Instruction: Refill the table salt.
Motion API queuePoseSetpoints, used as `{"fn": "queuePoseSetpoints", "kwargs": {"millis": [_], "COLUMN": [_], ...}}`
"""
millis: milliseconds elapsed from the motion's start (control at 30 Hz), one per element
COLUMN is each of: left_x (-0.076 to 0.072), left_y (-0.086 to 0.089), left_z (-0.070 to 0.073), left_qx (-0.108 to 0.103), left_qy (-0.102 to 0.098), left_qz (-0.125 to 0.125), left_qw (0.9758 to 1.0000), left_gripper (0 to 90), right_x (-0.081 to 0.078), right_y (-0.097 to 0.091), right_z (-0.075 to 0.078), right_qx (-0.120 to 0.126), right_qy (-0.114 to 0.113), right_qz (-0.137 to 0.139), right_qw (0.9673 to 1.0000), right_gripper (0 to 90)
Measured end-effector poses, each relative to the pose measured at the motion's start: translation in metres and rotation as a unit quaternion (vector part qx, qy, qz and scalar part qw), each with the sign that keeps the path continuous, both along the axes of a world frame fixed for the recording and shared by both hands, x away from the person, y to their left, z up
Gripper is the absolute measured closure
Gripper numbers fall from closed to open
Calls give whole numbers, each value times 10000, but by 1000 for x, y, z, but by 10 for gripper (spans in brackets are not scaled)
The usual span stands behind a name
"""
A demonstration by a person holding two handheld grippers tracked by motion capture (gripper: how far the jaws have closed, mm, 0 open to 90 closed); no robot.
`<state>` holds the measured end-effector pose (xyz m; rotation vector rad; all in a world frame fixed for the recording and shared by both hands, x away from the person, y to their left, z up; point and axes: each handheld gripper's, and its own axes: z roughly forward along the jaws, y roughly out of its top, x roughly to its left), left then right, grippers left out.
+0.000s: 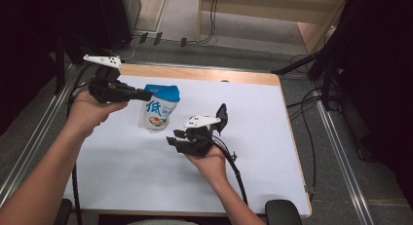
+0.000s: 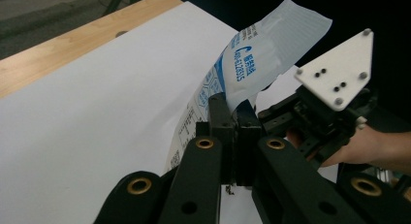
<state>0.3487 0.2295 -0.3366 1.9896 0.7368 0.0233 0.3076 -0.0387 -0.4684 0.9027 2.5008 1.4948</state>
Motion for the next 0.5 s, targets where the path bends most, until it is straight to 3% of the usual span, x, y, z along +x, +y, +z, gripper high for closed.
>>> {"fn": "queuePoseSetpoints", "kwargs": {"millis": [400, 500], "left_x": [-10, -11], "left_y": [-1, -3], "left_z": [8, 9], "left_qx": [-304, -316], "left_qy": [145, 161], "left_qz": [-442, -496], "left_qw": [9985, 9981], "left_gripper": [900, 900], "right_x": [-1, -1], "right_y": [27, 31], "right_z": [-24, -29], "right_qx": [-130, -142], "right_qy": [-89, -281], "right_qz": [-236, -387], "right_qw": [9996, 9988], "right_gripper": [573, 555]}}
